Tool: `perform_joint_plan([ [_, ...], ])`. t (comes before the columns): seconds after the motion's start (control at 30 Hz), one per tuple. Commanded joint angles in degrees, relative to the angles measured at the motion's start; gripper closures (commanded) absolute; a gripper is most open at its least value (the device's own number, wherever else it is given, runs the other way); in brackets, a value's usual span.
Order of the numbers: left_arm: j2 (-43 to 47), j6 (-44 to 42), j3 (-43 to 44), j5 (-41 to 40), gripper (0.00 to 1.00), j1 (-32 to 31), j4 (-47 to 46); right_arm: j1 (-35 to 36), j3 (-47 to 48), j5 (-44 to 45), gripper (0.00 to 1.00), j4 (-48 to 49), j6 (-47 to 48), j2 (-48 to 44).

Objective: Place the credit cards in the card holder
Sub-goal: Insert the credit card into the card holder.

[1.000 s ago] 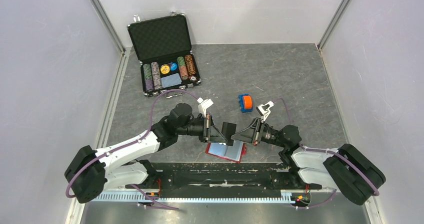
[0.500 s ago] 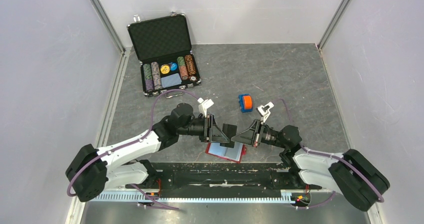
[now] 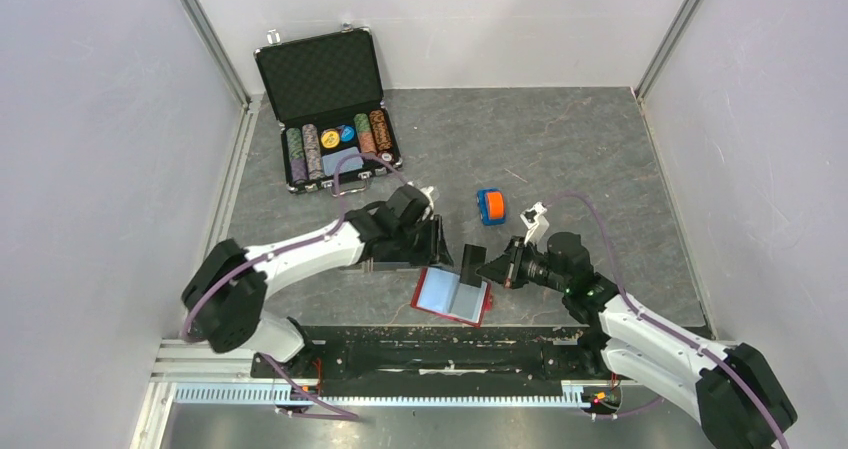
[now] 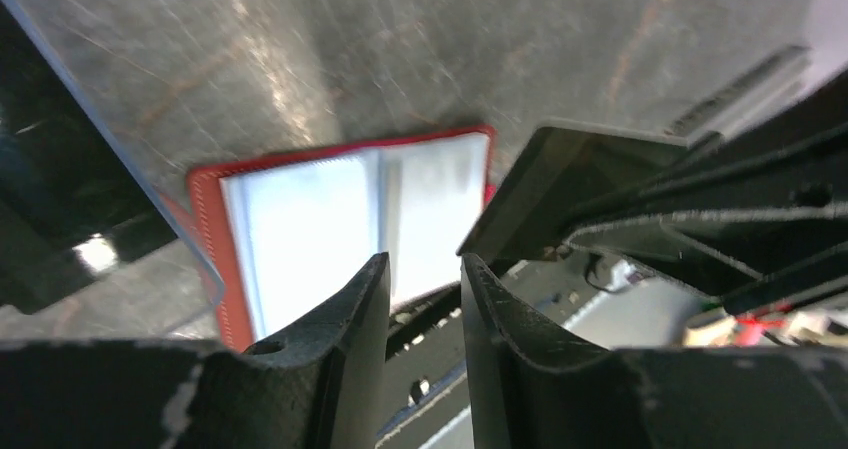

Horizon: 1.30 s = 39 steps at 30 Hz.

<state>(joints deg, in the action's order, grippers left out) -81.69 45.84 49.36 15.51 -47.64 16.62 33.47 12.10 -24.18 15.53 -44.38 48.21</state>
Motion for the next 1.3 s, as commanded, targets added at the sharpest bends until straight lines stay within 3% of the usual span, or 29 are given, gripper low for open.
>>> perform_joint_plan([
  [0.0,-7.0,-8.6,9.7,-9.6,0.62,-0.8,12.1,-0.2,2.1,2.2,1.00,-6.8,5.2,0.6],
  [0.23,-16.1,-12.2,18.3,-19.5,0.63,-0.8,22.9,-0.2,3.7,1.2,1.00,-8.6,7.0,2.2],
  [0.53,-14.8,-12.0,15.9,-26.4,0.67,1.2,27.9,-0.1,4.6,-1.1,1.00,-8.3,7.3,3.7],
  [0.67,-11.4,-11.4,12.8,-24.3,0.65,4.3,26.6,0.2,4.3,-2.3,1.00,-5.7,5.3,5.3],
  [0.93,-8.2,-8.9,9.4,-14.4,0.59,3.4,21.1,2.5,-1.0,-3.8,1.00,6.8,-5.2,7.3],
  [1.27,-8.7,-4.0,5.6,-18.2,0.60,-3.0,20.8,2.8,-8.5,-4.4,1.00,15.1,-12.6,8.6],
])
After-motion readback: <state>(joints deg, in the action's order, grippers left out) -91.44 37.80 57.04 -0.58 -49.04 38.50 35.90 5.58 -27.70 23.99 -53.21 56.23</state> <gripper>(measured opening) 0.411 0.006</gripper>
